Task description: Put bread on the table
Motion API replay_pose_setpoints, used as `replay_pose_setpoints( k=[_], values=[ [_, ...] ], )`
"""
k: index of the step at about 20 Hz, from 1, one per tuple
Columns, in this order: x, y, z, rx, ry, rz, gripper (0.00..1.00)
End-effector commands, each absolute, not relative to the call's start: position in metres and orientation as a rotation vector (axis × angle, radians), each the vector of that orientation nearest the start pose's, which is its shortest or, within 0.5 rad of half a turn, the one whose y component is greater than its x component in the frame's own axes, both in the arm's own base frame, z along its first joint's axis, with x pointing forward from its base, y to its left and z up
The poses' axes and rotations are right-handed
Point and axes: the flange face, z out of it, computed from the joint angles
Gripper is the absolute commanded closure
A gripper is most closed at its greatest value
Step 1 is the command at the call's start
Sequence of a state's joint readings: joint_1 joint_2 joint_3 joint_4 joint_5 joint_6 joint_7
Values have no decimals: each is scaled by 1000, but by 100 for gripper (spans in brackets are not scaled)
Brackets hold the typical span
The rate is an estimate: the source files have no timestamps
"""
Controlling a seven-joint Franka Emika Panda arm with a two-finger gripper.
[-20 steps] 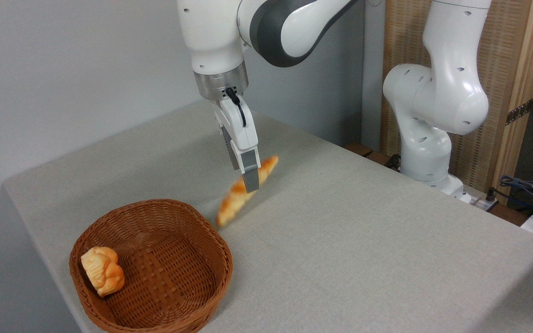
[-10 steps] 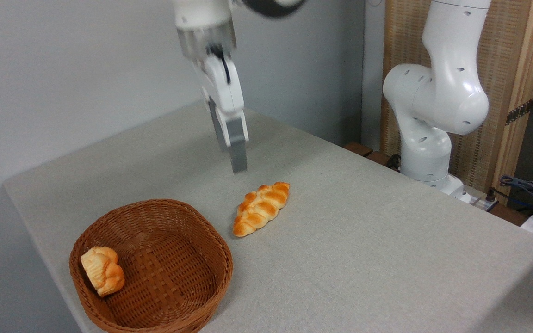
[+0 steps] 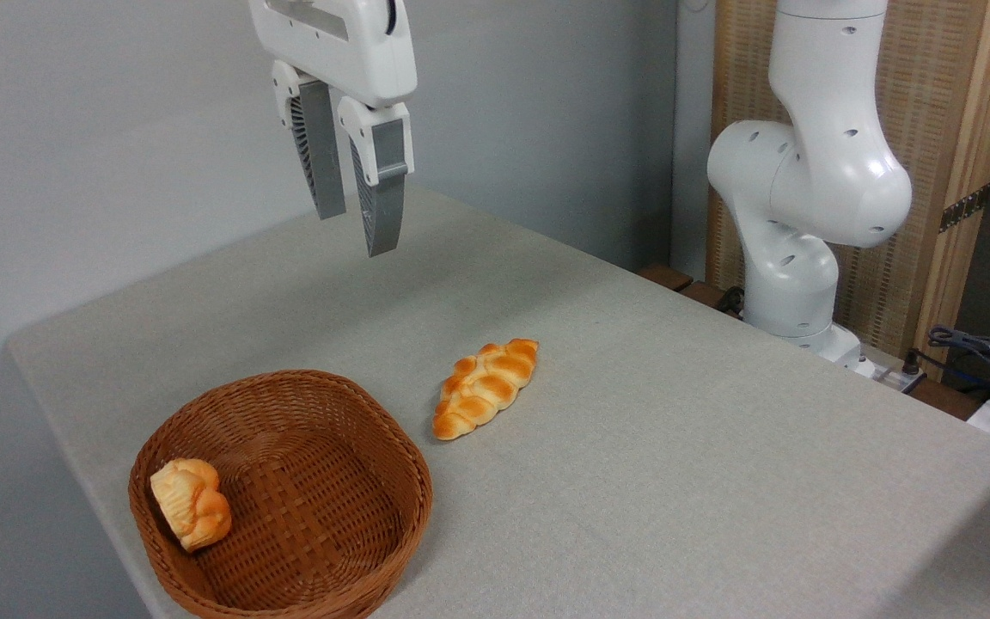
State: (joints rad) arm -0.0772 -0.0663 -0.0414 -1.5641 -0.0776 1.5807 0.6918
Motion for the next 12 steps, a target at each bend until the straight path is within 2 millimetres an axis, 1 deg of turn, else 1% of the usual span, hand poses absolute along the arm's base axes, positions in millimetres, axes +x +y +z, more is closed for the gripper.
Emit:
replay_pose_setpoints(
  k=[1, 3, 5, 10, 12],
  values=[
    [536, -67, 662, -2971, 1229, -126, 0],
    [536, -67, 656, -2976, 1242, -77, 0],
    [539, -58, 652, -2989, 1218, -58, 0],
    [543, -53, 643, -2951, 1213, -17, 0],
    [544, -53, 642, -2944, 1229, -20, 0]
  ],
)
